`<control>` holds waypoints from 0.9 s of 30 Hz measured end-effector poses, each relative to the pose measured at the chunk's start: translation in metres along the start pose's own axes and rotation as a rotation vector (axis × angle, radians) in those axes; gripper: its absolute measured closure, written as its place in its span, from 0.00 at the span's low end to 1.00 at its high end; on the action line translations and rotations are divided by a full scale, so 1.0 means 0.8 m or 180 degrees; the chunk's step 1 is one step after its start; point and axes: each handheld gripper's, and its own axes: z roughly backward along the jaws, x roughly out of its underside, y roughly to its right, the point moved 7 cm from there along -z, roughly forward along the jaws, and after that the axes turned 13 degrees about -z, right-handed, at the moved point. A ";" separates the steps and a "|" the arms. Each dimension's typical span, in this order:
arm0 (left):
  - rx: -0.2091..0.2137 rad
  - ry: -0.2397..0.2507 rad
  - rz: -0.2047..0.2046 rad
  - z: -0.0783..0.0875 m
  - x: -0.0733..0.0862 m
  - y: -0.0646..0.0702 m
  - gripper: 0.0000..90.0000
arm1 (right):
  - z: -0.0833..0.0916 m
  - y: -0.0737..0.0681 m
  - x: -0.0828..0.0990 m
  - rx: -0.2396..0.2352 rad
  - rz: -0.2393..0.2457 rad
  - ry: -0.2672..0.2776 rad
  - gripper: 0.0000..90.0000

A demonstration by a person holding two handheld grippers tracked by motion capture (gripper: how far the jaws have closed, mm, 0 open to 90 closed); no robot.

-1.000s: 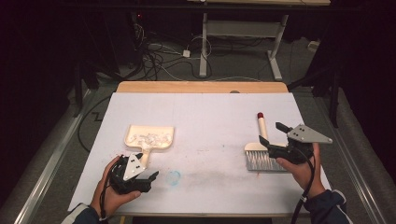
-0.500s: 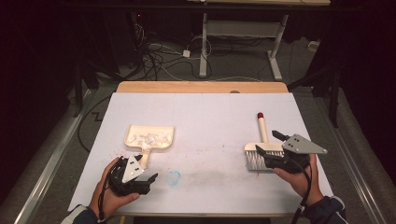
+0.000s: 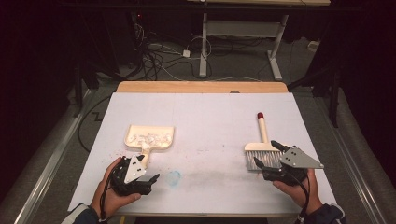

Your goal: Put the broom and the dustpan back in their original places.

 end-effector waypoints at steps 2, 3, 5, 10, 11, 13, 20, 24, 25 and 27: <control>-0.0004 0.0009 0.0001 0.000 -0.001 0.000 0.22 | 0.001 -0.001 0.004 -0.0019 -0.0011 0.0002 0.23; 0.0006 0.0016 -0.0001 -0.001 -0.001 0.000 0.22 | 0.002 -0.001 0.006 0.0001 0.0000 -0.0003 0.22; 0.0001 0.0002 -0.0020 -0.001 -0.001 0.000 0.22 | 0.002 -0.001 0.010 0.0004 -0.0015 -0.0012 0.22; 0.0015 0.0010 -0.0041 -0.002 -0.002 0.002 0.21 | 0.002 -0.006 0.026 0.0025 0.0056 -0.0077 0.21; 0.0006 0.0007 -0.0050 -0.001 -0.002 0.002 0.21 | 0.003 -0.008 0.029 0.0006 0.0052 -0.0087 0.21; 0.0010 0.0013 -0.0044 -0.002 -0.002 0.002 0.21 | 0.004 -0.011 0.035 -0.0011 0.0096 -0.0094 0.21; -0.0039 -0.0010 -0.0005 -0.004 0.001 0.002 0.21 | 0.005 -0.016 0.044 -0.0055 0.0089 -0.0135 0.21; -0.0050 -0.0002 -0.0031 -0.004 0.000 0.002 0.21 | 0.008 -0.014 0.045 0.0053 0.0265 -0.0162 0.20; -0.0037 0.0025 -0.0013 -0.005 -0.001 0.002 0.21 | 0.008 -0.009 0.044 0.0140 0.0185 -0.0125 0.23; -0.0011 0.0074 0.0037 -0.008 -0.002 0.000 0.21 | 0.010 -0.007 0.039 0.0071 -0.0061 -0.0081 0.23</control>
